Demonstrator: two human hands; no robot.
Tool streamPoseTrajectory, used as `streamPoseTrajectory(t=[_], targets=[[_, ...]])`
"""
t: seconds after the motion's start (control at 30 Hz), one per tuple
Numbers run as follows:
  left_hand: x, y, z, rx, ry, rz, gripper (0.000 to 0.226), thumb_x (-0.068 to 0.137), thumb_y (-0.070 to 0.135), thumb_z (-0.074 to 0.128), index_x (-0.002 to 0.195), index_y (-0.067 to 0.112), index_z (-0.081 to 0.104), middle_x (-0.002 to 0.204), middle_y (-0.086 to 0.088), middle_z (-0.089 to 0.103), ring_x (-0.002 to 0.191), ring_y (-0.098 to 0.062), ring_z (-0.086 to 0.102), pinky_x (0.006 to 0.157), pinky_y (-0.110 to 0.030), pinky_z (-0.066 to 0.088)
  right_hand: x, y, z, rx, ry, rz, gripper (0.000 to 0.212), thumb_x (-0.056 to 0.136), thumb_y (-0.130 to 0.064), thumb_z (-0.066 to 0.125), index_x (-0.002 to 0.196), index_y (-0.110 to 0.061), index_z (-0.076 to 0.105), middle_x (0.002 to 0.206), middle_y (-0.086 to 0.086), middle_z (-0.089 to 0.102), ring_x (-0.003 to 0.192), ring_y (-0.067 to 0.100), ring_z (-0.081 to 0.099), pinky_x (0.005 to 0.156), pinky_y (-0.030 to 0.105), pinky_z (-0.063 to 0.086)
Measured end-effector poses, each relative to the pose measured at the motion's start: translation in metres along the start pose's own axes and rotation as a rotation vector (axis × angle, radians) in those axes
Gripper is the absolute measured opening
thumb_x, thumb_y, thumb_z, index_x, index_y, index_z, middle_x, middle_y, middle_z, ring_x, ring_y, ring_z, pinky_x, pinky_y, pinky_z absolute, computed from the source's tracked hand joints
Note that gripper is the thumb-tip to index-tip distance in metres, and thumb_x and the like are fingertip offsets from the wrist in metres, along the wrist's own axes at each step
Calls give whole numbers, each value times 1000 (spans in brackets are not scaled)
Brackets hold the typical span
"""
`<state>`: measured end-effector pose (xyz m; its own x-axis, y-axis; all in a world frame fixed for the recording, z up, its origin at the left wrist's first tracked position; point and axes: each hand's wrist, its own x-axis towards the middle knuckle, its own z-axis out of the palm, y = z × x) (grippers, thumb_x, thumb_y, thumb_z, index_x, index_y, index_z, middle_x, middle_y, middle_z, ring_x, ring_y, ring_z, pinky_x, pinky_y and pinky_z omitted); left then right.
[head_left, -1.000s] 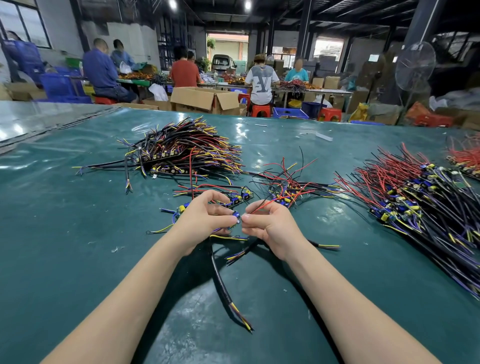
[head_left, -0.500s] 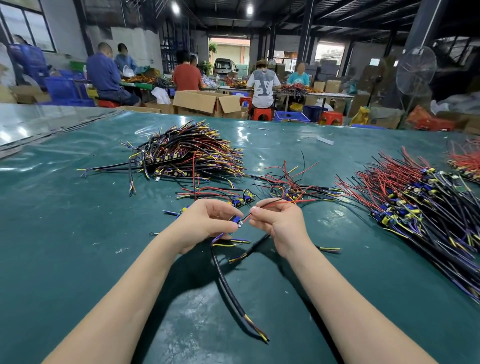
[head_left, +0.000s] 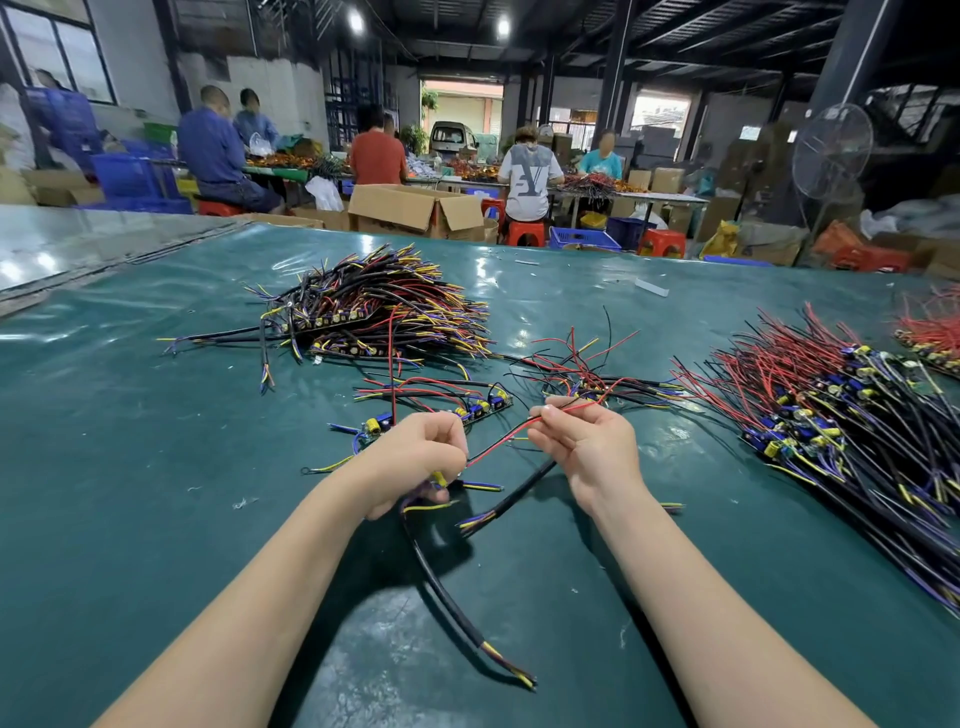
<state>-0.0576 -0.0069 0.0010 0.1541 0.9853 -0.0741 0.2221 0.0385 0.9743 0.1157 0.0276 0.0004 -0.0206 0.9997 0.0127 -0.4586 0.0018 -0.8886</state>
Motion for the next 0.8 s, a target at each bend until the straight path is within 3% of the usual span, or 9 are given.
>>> streamPoseTrajectory(t=[0.13,0.23,0.43,0.6,0.8], targets=[[2,-1,0,-18,35,-36,21,67,-2,50,54,14,44,59,-3,44,39,-6,38,37,-16,33,0,1,0,-134,-16,-46,21,86,10,53,71,-4,58,48,-1,62,44,7,60,46,18,52],[4,-2,-1,20,75,-60,30,74,6,56,49,17,44,58,-2,58,41,-9,47,35,-14,30,0,1,-2,-176,-18,4,21,86,5,56,68,-6,57,44,-3,59,41,5,58,47,19,53],[3,-1,0,27,92,-54,20,84,1,46,66,10,48,40,1,48,29,-8,31,33,-12,23,2,-4,-2,89,38,135,16,87,7,54,72,-1,55,43,1,59,39,7,58,42,18,51],[3,-1,1,-16,80,-30,22,88,0,51,69,11,57,43,4,52,33,-6,39,35,-13,31,0,-6,-2,201,9,195,16,87,6,53,74,-3,55,45,1,60,40,6,59,43,18,51],[1,0,6,-38,62,7,17,89,3,55,76,13,60,50,4,61,39,-4,50,38,-13,37,-9,9,11,18,-185,268,14,85,8,54,76,-3,56,49,2,62,42,8,60,47,19,53]])
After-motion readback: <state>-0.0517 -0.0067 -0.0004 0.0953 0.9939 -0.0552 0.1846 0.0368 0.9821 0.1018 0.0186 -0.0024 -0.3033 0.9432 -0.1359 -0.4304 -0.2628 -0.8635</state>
